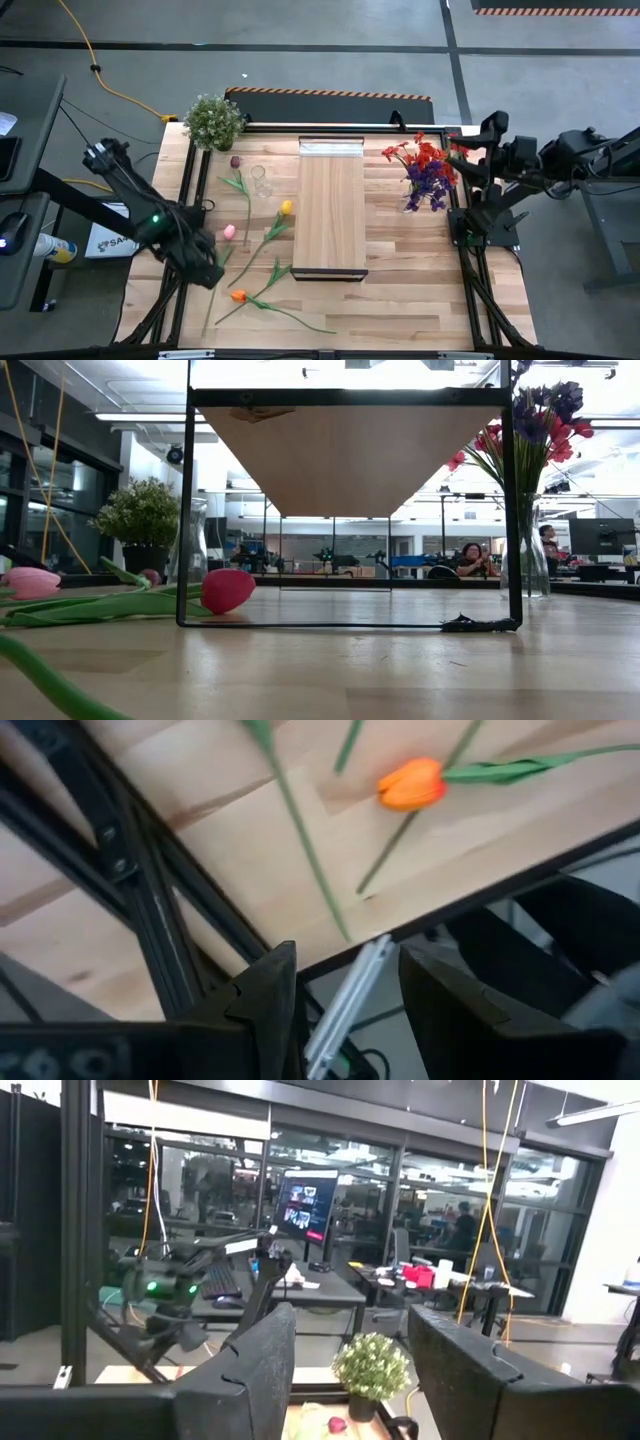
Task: Pick and place flowers into a vace then onto a shelf
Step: Put the pink tulip into the left transparent vase
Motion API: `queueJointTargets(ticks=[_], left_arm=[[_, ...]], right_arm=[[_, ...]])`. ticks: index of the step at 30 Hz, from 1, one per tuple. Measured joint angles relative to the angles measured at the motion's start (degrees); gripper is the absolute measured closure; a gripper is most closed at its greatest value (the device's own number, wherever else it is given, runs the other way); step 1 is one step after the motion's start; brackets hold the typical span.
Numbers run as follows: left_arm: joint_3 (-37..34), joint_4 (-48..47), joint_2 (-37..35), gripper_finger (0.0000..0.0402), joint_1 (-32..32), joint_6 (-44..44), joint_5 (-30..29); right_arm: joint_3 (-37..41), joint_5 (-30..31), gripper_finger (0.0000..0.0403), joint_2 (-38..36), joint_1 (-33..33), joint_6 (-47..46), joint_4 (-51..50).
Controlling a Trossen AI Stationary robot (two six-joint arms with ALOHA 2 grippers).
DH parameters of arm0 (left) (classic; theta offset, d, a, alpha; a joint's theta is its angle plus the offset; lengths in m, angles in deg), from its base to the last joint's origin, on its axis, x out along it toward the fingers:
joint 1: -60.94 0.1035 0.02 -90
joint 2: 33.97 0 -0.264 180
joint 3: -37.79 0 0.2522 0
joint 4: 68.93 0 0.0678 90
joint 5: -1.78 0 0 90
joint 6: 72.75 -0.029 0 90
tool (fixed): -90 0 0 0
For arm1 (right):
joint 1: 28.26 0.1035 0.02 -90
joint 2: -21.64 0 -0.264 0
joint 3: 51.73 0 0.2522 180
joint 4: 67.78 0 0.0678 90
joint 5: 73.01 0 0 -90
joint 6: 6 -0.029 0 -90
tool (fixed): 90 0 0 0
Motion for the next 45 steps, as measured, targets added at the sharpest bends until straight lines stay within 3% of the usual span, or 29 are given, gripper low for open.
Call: queueJointTargets(ticks=[8,19,41,45], left_arm=[[0.00,0.34,3.74,0.0190,-4.91,7.02,-5.56],[0.01,1.11,7.50,0.0190,-4.77,7.29,-12.49],[-0.05,1.85,21.57,0.0190,-4.77,7.50,-11.26],[-3.33,5.53,22.58,0.0190,-4.78,8.97,-9.22]], right_arm=[[0.00,-0.30,0.0218,0.32,0.00,-0.40,0.05],[0.00,-1.56,0.0218,1.09,0.00,-2.95,0.00],[0.00,-5.46,0.0218,1.18,0.00,-3.03,-0.02],[0.00,-5.46,0.0219,1.18,0.00,-3.03,-0.02]])
